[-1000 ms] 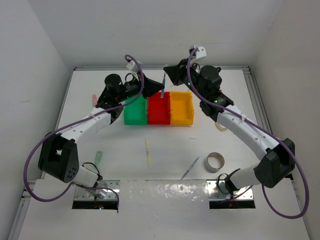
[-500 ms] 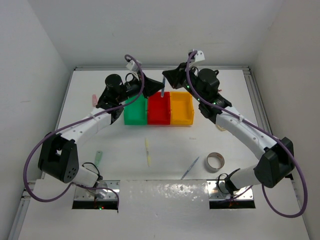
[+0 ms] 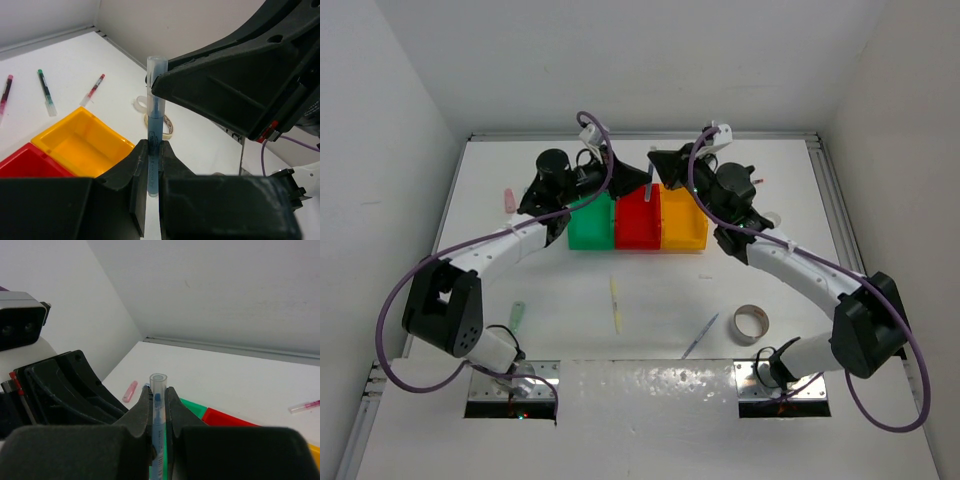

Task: Sort the stationery into containers
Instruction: Close the pen cap on the pen.

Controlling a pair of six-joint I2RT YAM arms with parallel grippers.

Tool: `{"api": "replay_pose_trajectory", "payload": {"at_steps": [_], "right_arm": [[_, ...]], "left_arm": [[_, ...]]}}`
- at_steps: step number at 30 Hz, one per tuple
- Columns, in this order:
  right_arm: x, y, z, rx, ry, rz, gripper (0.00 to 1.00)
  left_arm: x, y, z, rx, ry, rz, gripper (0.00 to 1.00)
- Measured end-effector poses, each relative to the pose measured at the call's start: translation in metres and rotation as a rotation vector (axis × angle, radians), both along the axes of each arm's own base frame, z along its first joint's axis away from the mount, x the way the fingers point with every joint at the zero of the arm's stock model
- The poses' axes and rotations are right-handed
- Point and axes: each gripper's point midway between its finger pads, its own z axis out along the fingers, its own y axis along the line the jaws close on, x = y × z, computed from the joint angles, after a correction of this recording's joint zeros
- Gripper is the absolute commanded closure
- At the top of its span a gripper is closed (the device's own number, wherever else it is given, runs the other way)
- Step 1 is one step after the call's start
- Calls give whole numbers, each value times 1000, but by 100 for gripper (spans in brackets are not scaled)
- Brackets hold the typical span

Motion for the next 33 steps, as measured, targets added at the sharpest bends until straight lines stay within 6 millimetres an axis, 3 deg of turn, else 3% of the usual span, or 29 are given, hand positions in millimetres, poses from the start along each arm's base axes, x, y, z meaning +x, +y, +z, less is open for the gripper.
{"api": "replay_pose_trajectory", "payload": {"at_steps": [6,31,33], "right_arm": [[-2,-5,-17,14,2,-32,100],[-8,-9,-33,51,-21,-95,100],[-8,-8,-33,44,-20,-90,90]], "left_arm": [[0,-2,-14,13,53,-13,100],[-1,-5,-26,45,79,-11,100],[-1,-4,-28,63,62,-10,100]]}}
